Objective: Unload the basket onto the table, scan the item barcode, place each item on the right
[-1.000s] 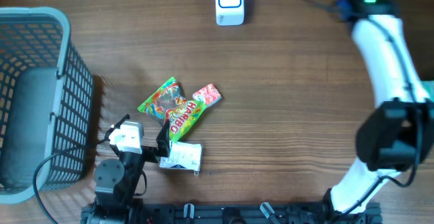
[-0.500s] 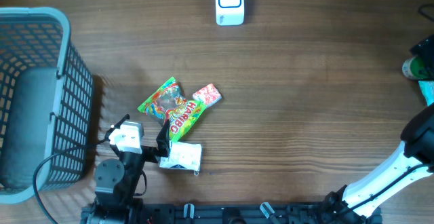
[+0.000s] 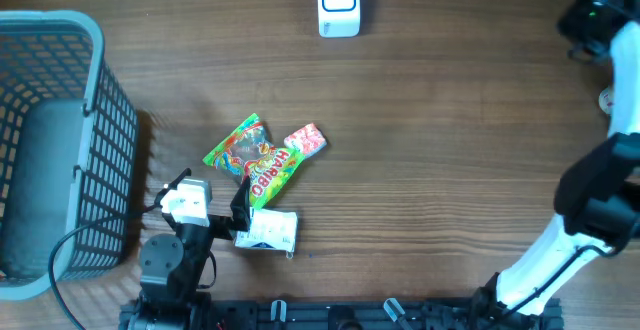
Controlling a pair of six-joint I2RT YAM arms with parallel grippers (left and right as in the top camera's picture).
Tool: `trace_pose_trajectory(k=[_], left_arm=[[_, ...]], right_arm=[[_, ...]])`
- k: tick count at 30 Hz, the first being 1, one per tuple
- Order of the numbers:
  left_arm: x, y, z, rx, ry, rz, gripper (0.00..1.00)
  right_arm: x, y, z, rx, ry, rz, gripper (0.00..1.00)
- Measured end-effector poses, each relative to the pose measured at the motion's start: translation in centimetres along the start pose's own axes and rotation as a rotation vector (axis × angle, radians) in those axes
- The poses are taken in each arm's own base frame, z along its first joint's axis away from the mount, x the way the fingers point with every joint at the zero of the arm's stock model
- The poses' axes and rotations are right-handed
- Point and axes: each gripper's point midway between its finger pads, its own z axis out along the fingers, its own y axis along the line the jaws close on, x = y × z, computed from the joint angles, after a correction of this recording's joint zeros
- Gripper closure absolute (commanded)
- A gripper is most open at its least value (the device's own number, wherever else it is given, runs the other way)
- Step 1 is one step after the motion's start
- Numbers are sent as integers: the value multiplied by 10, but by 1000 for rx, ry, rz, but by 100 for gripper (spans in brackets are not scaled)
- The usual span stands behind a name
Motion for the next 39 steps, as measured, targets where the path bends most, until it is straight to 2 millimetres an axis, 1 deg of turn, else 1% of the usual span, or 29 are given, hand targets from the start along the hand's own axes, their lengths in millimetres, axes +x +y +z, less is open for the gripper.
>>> trace_pose_trajectory(k=[1,2,3,4,5,7,8,10,11,12,13,14,15,16,17,19,22,24,25,27,28,31,33,34,35,36,37,38,39], left_arm=[[0,0,0,0,0,0,0],[0,0,0,0,0,0,0],[0,0,0,0,0,0,0],[0,0,0,0,0,0,0],[0,0,0,0,0,0,0],[0,0,0,0,0,0,0],[0,0,0,0,0,0,0],[0,0,0,0,0,0,0],[0,0,0,0,0,0,0],[0,0,0,0,0,0,0],[0,0,0,0,0,0,0],[0,0,0,0,0,0,0],[0,0,0,0,0,0,0],[0,0,0,0,0,0,0],[0,0,0,0,0,0,0],[0,0,0,0,0,0,0],[0,0,0,0,0,0,0],[0,0,0,0,0,0,0],[0,0,0,0,0,0,0],[0,0,0,0,0,0,0],[0,0,0,0,0,0,0],[0,0,0,0,0,0,0],[0,0,0,0,0,0,0],[0,0,0,0,0,0,0],[0,0,0,0,0,0,0],[0,0,0,0,0,0,0],[0,0,0,0,0,0,0],[0,0,0,0,0,0,0],[0,0,0,0,0,0,0]], right_arm=[[10,0,3,19,33,-10,57],[21,2,3,15,77,-20,24],[35,12,2,-33,132,-24,6],[53,37,-2,-131,206,-40,0],[72,62,-8,-219,276,-56,0],[131,130,-32,-381,451,-143,0],[162,167,-43,-421,493,-237,1],[217,214,-53,-442,528,-397,4],[254,235,-58,-449,549,-500,5],[294,248,-62,-451,582,-602,11],[330,254,-65,-451,612,-678,12],[359,256,-64,-448,635,-738,13],[382,256,-63,-450,650,-781,15],[388,257,-61,-453,650,-791,16],[406,257,-53,-465,646,-818,16],[419,267,-43,-537,618,-824,16],[430,272,-33,-597,602,-801,16],[429,277,-32,-614,587,-790,31],[429,278,-32,-614,586,-785,45],[433,275,-25,-603,603,-779,86],[436,274,-22,-595,614,-771,96],[436,276,-21,-604,630,-751,96],[432,268,-23,-571,660,-741,96],[426,256,-23,-529,693,-732,96],[413,246,-22,-510,708,-733,96],[392,238,-26,-529,695,-728,96],[376,238,-32,-574,679,-721,96],[351,242,-53,-690,638,-725,96],[325,250,-90,-868,569,-761,95]])
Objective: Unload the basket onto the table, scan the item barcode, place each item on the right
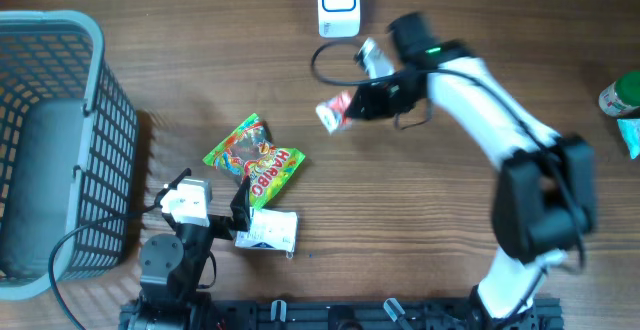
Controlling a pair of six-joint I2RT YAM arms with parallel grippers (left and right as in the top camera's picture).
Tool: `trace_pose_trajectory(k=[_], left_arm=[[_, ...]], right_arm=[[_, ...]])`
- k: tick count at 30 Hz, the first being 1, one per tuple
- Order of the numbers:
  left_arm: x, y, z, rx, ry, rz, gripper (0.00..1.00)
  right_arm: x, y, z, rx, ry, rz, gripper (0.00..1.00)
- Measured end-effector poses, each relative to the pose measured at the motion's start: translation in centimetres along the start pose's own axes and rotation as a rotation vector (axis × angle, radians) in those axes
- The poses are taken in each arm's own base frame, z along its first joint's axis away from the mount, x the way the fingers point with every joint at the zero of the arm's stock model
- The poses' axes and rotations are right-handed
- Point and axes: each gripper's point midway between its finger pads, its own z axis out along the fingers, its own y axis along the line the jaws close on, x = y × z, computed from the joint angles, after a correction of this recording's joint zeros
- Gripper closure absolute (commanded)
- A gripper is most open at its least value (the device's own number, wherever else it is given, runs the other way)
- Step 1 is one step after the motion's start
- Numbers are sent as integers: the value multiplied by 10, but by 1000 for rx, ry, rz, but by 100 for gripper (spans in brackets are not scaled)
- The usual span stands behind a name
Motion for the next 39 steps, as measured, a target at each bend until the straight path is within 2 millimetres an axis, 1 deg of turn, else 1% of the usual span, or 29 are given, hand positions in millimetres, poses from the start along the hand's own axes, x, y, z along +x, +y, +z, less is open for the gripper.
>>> trace_pose_trajectory(k=[1,2,3,4,6,7,9,10,12,14,16,18,20,22,23,24,25,26,27,28,29,30,31,33,34,35,36,37,39], left_arm=[[0,0,0,0,0,0,0],[0,0,0,0,0,0,0],[0,0,0,0,0,0,0],[0,0,0,0,0,0,0],[0,0,0,0,0,0,0],[0,0,0,0,0,0,0],[0,0,0,0,0,0,0],[0,0,0,0,0,0,0],[0,0,0,0,0,0,0],[0,0,0,0,0,0,0],[0,0,0,0,0,0,0],[0,0,0,0,0,0,0],[0,0,0,0,0,0,0],[0,0,0,0,0,0,0],[0,0,0,0,0,0,0],[0,0,0,0,0,0,0],[0,0,0,0,0,0,0],[0,0,0,0,0,0,0],[0,0,0,0,-1,0,0],[0,0,0,0,0,0,0],[0,0,0,0,1,0,0],[0,0,0,0,0,0,0],[0,0,0,0,1,0,0],[0,0,0,0,0,0,0],[0,0,0,0,1,0,0],[0,0,0,0,0,0,0],[0,0,0,0,0,0,0],[0,0,0,0,1,0,0],[0,0,0,0,1,0,0]], right_arm=[[-10,37,-33,-123,-78,-186,95],[-12,70,-55,-170,-137,-420,96],[-12,81,-59,-178,-152,-513,95],[-14,85,-56,-154,-162,-610,96],[-18,82,-40,-123,-183,-751,96],[-17,85,-32,-157,-200,-822,95],[-17,108,-29,-294,-296,-1013,95],[-18,133,-38,-417,-402,-1183,95],[-12,166,-57,-591,-550,-1390,95],[-3,181,-68,-701,-616,-1467,95],[5,187,-72,-758,-625,-1463,96],[8,190,-74,-793,-613,-1428,95],[7,190,-74,-812,-563,-1333,95],[5,187,-69,-793,-501,-1229,95],[1,181,-63,-751,-451,-1143,95],[-7,171,-52,-667,-389,-1023,96],[-21,145,-33,-485,-304,-791,95],[-28,122,-22,-345,-255,-606,95],[-28,74,-8,-87,-182,-257,95],[-22,32,-5,123,-164,12,96],[-13,-6,-11,303,-188,274,96],[-10,-26,-19,405,-233,430,95],[-11,-35,-24,447,-275,527,95],[-19,-32,-24,412,-323,609,95],[-26,-25,-22,364,-342,623,95],[-36,-16,-20,299,-364,636,95],[-45,0,-17,191,-374,710,95],[-51,7,-16,133,-384,763,95],[-84,33,-21,-72,-452,878,95]])
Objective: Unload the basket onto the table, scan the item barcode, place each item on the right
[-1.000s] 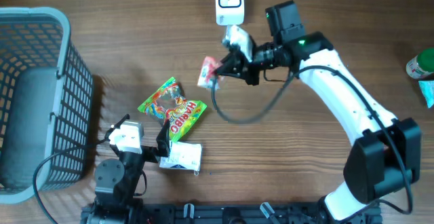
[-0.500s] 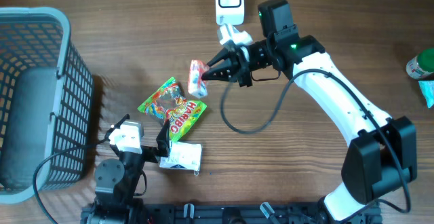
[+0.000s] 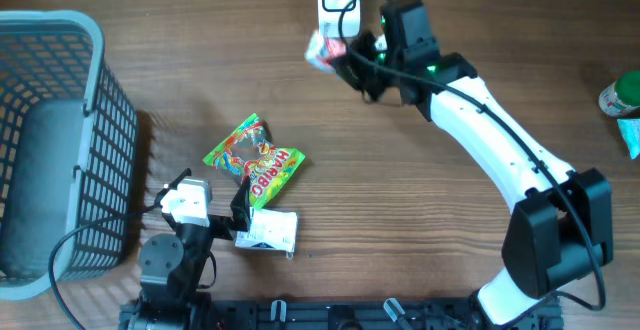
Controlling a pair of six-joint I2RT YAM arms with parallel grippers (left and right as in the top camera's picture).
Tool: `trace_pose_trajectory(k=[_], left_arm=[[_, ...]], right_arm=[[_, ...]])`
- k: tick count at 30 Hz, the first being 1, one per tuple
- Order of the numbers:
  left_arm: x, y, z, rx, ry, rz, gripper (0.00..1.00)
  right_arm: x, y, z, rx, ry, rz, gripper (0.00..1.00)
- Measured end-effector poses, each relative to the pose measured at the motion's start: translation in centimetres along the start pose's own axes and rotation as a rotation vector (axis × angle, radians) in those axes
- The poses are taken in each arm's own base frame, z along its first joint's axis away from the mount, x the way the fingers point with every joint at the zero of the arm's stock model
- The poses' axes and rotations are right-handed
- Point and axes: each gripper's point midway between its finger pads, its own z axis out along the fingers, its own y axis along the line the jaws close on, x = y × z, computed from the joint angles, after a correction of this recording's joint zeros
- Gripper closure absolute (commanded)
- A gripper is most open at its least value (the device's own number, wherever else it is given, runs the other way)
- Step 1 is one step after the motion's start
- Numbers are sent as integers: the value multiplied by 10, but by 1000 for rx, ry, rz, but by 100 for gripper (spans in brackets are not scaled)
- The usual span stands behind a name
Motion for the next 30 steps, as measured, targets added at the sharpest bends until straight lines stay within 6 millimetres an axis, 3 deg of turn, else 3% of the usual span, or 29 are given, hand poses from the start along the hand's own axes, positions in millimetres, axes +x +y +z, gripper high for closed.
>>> trace_pose_trajectory(k=[2,3,6,10,13,15,21,28,30], left_arm=[[0,0,0,0,0,0,0],[0,0,0,0,2,0,0],[0,0,0,0,0,0,0],[0,0,0,0,1,0,0],[0,0,0,0,0,0,0],[0,0,0,0,0,0,0],[0,0,0,0,0,0,0],[0,0,0,0,0,0,0],[0,0,0,0,0,0,0]], right_arm=[[-6,45,12,-207,44,122,95],[-8,57,24,-282,81,188,95],[-24,63,57,-410,177,382,95],[-73,43,96,-404,175,564,95],[-111,70,92,-448,144,588,95],[-125,81,87,-469,130,590,95],[-136,32,126,-387,122,662,96],[-140,26,123,-381,136,623,95],[-141,15,120,-324,125,604,95]])
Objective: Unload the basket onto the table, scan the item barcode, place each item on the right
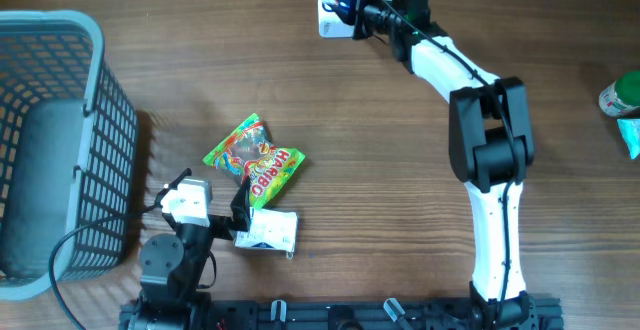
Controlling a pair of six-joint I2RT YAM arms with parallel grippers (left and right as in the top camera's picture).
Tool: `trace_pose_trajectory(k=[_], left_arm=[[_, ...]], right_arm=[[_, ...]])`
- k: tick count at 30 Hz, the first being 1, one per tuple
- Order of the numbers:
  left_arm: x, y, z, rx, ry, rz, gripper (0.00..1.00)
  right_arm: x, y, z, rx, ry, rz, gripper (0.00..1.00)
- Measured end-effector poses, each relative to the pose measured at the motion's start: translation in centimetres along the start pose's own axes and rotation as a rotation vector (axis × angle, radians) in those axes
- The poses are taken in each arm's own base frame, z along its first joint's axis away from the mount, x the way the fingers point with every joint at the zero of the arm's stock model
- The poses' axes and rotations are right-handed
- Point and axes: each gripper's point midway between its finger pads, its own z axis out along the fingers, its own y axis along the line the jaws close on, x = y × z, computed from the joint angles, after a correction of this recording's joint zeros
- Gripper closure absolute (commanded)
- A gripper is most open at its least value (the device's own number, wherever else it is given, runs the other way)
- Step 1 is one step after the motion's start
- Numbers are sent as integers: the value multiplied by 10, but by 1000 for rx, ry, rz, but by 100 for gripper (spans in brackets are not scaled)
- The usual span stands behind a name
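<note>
The white barcode scanner (335, 18) stands at the table's far edge, top centre. My right gripper is stretched out right over it, shut on a small red and white packet, which shows only as a sliver at the scanner's upper left. The rest of the packet is hidden by the gripper. My left gripper (240, 213) rests low at the near left, its dark fingers beside a white packet (270, 230). How its jaws stand is not visible from above.
A green and yellow Haribo bag (254, 157) lies left of centre. A big blue mesh basket (62, 140) fills the left side. A green-capped item and a teal packet (624, 105) sit at the right edge.
My right gripper has moved further back and slightly right with the red and white packet, from the scanner's front left to directly over it. The left arm is unchanged.
At first the red and white packet lay beside the Haribo bag and my right arm was folded at the right edge. Then my right gripper held the packet above the table's middle. It then held it by the scanner, and now over it.
</note>
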Motion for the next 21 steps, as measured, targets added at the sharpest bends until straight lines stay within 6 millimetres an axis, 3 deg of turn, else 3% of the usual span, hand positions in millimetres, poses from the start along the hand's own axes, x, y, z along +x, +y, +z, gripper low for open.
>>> trace_pose_trajectory(k=[2,3,4,5,6,8,9,10,11,12,14,17,18,19,20,21], left_arm=[[0,0,0,0,0,0,0],[0,0,0,0,0,0,0],[0,0,0,0,1,0,0],[0,0,0,0,0,0,0],[0,0,0,0,1,0,0],[0,0,0,0,0,0,0],[0,0,0,0,0,0,0],[0,0,0,0,0,0,0],[0,0,0,0,1,0,0],[0,0,0,0,1,0,0],[0,0,0,0,0,0,0],[0,0,0,0,0,0,0],[0,0,0,0,0,0,0],[0,0,0,0,0,0,0],[0,0,0,0,0,0,0],[0,0,0,0,0,0,0]], right_arm=[[-1,-12,-23,122,-90,18,95],[2,-5,-37,141,-130,-7,96],[10,-1,-67,199,-212,-6,96],[22,22,-103,195,-272,-52,96],[24,32,-132,211,-335,-73,95],[7,52,-218,226,-531,-76,95],[-11,52,-248,246,-621,-50,95],[-45,28,-297,342,-783,31,95],[-73,7,-330,409,-891,90,95],[-92,-7,-350,450,-949,120,95],[-143,-59,-408,574,-1082,207,95],[-180,-128,-475,688,-1176,385,95],[-186,-146,-503,711,-1218,449,80],[-191,-150,-522,707,-1246,466,58],[-201,-150,-544,688,-1282,456,16],[-207,-150,-558,687,-1292,433,1]])
